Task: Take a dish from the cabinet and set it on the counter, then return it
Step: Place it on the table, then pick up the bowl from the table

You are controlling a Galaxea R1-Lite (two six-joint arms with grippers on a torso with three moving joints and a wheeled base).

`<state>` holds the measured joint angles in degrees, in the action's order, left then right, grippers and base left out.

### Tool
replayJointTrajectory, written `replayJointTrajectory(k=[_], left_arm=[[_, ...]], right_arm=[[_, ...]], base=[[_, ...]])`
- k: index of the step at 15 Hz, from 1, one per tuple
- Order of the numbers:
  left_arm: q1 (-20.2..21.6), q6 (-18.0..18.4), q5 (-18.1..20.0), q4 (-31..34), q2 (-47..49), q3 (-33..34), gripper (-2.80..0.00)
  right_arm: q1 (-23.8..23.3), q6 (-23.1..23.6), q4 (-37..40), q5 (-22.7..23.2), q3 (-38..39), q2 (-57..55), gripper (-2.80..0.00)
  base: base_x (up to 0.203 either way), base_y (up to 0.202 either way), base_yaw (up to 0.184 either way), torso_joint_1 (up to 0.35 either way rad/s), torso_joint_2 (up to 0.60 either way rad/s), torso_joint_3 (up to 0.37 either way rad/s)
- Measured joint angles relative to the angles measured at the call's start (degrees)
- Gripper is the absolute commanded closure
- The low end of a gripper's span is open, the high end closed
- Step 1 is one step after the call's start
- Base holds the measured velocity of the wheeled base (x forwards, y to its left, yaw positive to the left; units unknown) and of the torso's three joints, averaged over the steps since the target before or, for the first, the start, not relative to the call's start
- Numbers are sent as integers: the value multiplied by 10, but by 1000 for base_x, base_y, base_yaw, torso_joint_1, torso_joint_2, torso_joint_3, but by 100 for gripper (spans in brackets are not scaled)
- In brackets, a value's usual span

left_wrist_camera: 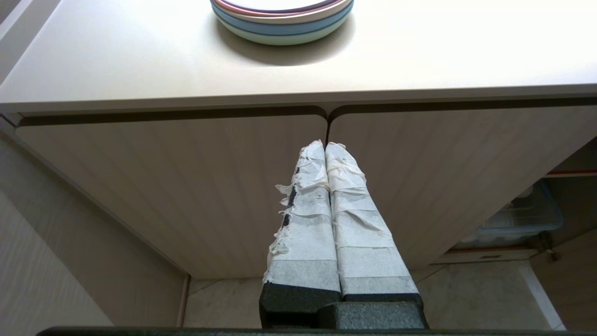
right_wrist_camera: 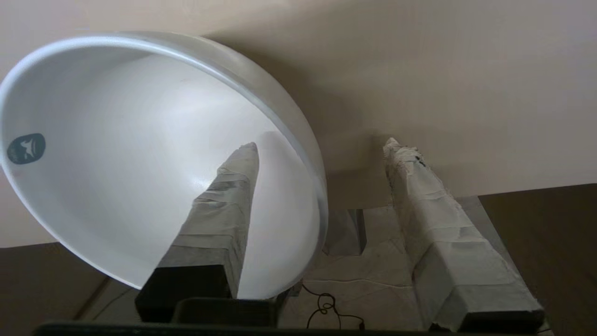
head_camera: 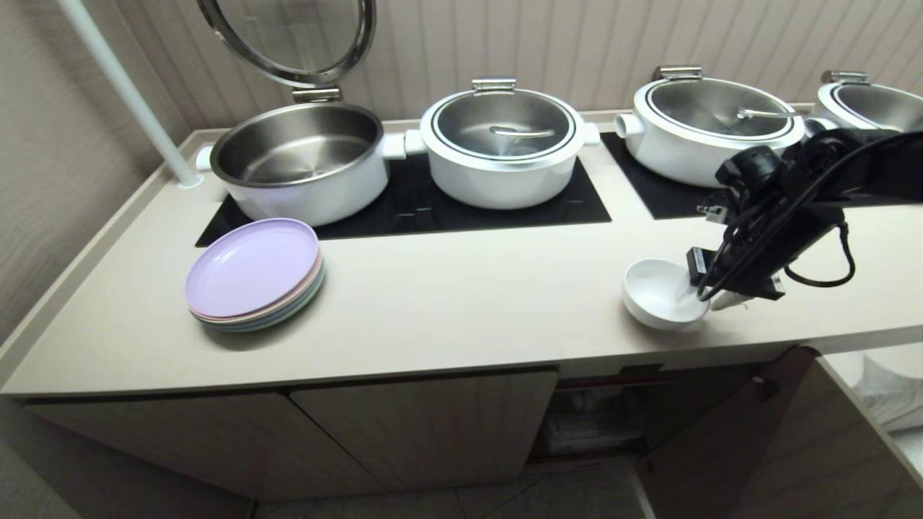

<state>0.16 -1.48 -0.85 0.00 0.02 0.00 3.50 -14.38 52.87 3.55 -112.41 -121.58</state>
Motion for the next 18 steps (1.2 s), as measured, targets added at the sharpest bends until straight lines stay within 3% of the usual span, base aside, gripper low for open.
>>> replayJointTrajectory(k=[12,18], left_arm=[[0,0,0,0,0,0,0],[0,0,0,0,0,0,0]], right_arm=[[2,9,-142,-1,1,31,-280],[3,86,-271,-1,11,93,-280]], base=[[0,0,0,0,0,0],[0,0,0,0,0,0]])
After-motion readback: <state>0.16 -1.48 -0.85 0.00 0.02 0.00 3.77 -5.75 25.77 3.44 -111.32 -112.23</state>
